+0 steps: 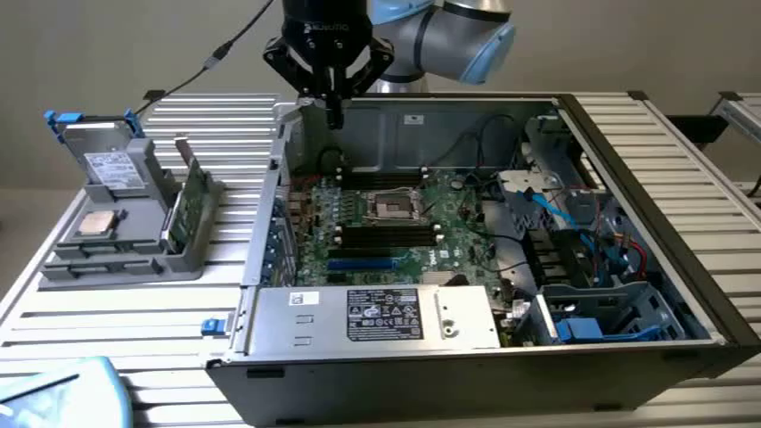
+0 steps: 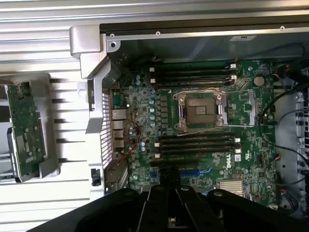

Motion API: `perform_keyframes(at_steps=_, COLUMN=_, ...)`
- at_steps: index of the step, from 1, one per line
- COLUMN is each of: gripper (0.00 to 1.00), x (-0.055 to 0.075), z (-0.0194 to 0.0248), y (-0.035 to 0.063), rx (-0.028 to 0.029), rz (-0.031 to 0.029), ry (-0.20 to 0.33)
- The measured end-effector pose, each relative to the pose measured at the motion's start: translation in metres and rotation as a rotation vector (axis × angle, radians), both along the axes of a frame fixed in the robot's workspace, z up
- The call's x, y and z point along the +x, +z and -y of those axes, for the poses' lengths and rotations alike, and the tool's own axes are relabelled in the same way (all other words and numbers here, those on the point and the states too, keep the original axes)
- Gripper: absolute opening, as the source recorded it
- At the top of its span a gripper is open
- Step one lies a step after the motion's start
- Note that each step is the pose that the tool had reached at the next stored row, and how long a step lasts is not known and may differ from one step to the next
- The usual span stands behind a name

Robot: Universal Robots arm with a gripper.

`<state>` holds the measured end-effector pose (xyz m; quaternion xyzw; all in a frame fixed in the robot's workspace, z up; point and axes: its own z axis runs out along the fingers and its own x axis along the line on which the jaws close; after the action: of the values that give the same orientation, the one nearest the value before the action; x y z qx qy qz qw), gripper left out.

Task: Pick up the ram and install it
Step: 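Reach for the ram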

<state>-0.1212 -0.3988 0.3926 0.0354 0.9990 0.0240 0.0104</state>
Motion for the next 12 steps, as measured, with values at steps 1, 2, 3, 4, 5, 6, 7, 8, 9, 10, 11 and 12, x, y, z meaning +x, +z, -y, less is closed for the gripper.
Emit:
perform_keyframes(at_steps=1, gripper=0.11, x=0.0000, z=0.0000, y=0.0000, rx=0.0000, rz=0.0000, ry=0.000)
perform_keyframes(at_steps=2, gripper=0.11, x=0.0000, z=0.0000, y=0.0000, rx=0.0000, rz=0.0000, ry=0.000)
perform_keyframes(at_steps=3, gripper=0.11, x=0.0000, z=0.0000, y=0.0000, rx=0.0000, rz=0.0000, ry=0.000)
perform_keyframes(at_steps=4, gripper=0.11, x=0.0000, z=0.0000, y=0.0000, rx=0.0000, rz=0.0000, ry=0.000)
perform_keyframes(at_steps=5, gripper=0.11, x=0.0000, z=0.0000, y=0.0000, rx=0.0000, rz=0.0000, ry=0.000)
perform_keyframes(at_steps=6, gripper=0.11, x=0.0000, z=0.0000, y=0.0000, rx=-0.0001, rz=-0.0001, ry=0.000)
perform_keyframes(at_steps=7, gripper=0.11, x=0.0000, z=0.0000, y=0.0000, rx=0.0000, rz=0.0000, ry=0.000)
perform_keyframes(at_steps=8, gripper=0.11, x=0.0000, z=0.0000, y=0.0000, rx=0.0000, rz=0.0000, ry=0.000)
perform_keyframes(at_steps=9, gripper=0.11, x=0.0000, z=0.0000, y=0.0000, rx=0.0000, rz=0.0000, ry=0.000)
perform_keyframes(at_steps=10, gripper=0.11, x=-0.0010, z=-0.0001, y=0.0001, rx=-0.0001, rz=-0.0001, ry=0.000)
perform_keyframes(at_steps=11, gripper=0.11, x=-0.0031, z=-0.0003, y=0.0001, rx=-0.0002, rz=-0.0002, ry=0.000)
perform_keyframes(at_steps=12, gripper=0.11, x=-0.0065, z=-0.0007, y=0.0001, rx=-0.0002, rz=-0.0002, ry=0.000)
